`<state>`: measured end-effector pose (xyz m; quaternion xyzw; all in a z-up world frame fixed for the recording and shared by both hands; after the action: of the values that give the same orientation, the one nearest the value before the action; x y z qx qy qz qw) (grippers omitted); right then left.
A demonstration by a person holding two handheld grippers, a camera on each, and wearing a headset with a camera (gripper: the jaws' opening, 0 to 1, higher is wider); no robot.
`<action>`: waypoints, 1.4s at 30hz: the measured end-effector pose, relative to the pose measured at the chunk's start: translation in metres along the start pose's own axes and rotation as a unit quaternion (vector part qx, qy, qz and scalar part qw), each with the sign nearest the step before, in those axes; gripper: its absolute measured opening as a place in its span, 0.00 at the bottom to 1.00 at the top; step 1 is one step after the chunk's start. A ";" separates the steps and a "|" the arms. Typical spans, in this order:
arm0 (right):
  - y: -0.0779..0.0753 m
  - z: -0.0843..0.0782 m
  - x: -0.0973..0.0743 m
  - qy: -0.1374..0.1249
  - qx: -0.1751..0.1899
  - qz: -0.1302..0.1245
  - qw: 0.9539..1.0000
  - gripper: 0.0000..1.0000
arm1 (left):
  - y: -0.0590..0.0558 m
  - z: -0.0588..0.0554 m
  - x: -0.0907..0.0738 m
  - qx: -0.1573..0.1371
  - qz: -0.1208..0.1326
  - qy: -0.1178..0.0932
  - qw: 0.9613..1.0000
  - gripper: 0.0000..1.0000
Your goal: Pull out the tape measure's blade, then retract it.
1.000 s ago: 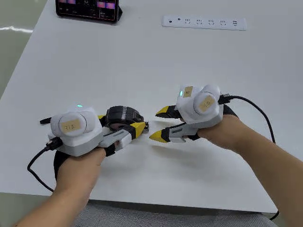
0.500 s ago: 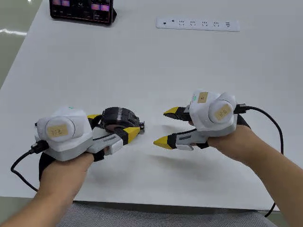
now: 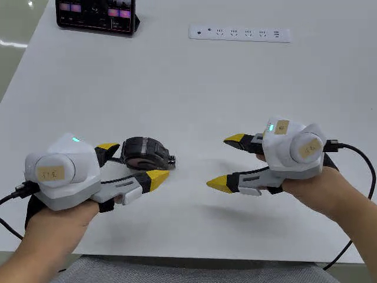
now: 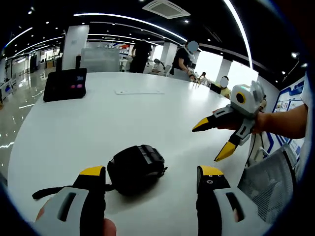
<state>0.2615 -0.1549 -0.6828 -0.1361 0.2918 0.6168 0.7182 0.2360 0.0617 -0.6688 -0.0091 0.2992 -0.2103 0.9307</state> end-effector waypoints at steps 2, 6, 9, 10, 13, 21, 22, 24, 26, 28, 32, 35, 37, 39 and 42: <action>0.000 -0.001 -0.004 0.001 0.000 -0.005 1.000 0.59 | 0.002 0.001 -0.002 0.006 -0.001 0.001 1.000 0.75; 0.000 -0.002 -0.014 -0.006 0.004 -0.016 1.000 0.61 | 0.005 0.003 -0.007 0.014 -0.004 -0.001 1.000 0.80; 0.002 -0.002 -0.020 -0.009 0.008 -0.021 1.000 0.64 | 0.007 0.004 -0.011 0.020 -0.007 -0.003 1.000 0.83; 0.002 -0.002 -0.023 -0.009 0.007 -0.025 1.000 0.65 | 0.008 0.004 -0.013 0.022 -0.008 -0.002 1.000 0.84; 0.001 -0.005 -0.029 -0.012 0.009 -0.030 0.999 0.67 | 0.011 0.004 -0.017 0.027 -0.009 -0.001 1.000 0.85; 0.006 -0.011 -0.044 -0.018 0.025 -0.041 0.999 0.72 | 0.014 0.003 -0.027 0.037 -0.016 0.000 0.999 0.91; 0.007 -0.011 -0.046 -0.018 0.027 -0.042 0.999 0.72 | 0.015 0.003 -0.027 0.039 -0.016 0.000 0.999 0.91; 0.009 -0.012 -0.049 -0.021 0.029 -0.045 0.998 0.75 | 0.015 0.002 -0.029 0.042 -0.017 0.003 0.999 0.92; 0.011 -0.013 -0.053 -0.023 0.031 -0.048 0.998 0.77 | 0.016 0.002 -0.031 0.043 -0.021 0.003 0.999 0.93; 0.013 -0.015 -0.055 -0.023 0.035 -0.050 0.998 0.79 | 0.017 0.002 -0.033 0.048 -0.020 0.005 0.999 0.95; 0.016 -0.016 -0.061 -0.031 0.038 -0.056 0.997 0.85 | 0.018 0.001 -0.036 0.056 -0.023 0.008 0.998 0.97; 0.018 -0.019 -0.065 -0.027 0.042 -0.061 0.997 0.86 | 0.019 0.000 -0.040 0.059 -0.025 0.011 0.998 0.98; 0.019 -0.021 -0.067 -0.026 0.046 -0.062 0.997 0.87 | 0.020 -0.001 -0.042 0.063 -0.025 0.013 0.998 0.98; 0.021 -0.024 -0.070 -0.025 0.047 -0.065 0.996 0.88 | 0.022 -0.002 -0.045 0.064 -0.026 0.014 0.997 0.99; 0.022 -0.026 -0.074 -0.027 0.051 -0.068 0.996 0.91 | 0.023 -0.003 -0.048 0.066 -0.027 0.017 0.997 0.99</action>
<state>0.2283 -0.2246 -0.6564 -0.1022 0.2929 0.5542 0.7724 0.2086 0.1021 -0.6479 0.0476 0.2998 -0.2549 0.9181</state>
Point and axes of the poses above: the centre of the closed fingertips' face, and the gripper's own axes: x roughly forward along the fingers, y roughly to its left, z roughly out of its top, the point moved 6 cm from there along -x, roughly backward along the fingers, and after that the axes turned 8 degrees about z, right-handed, at the moved point
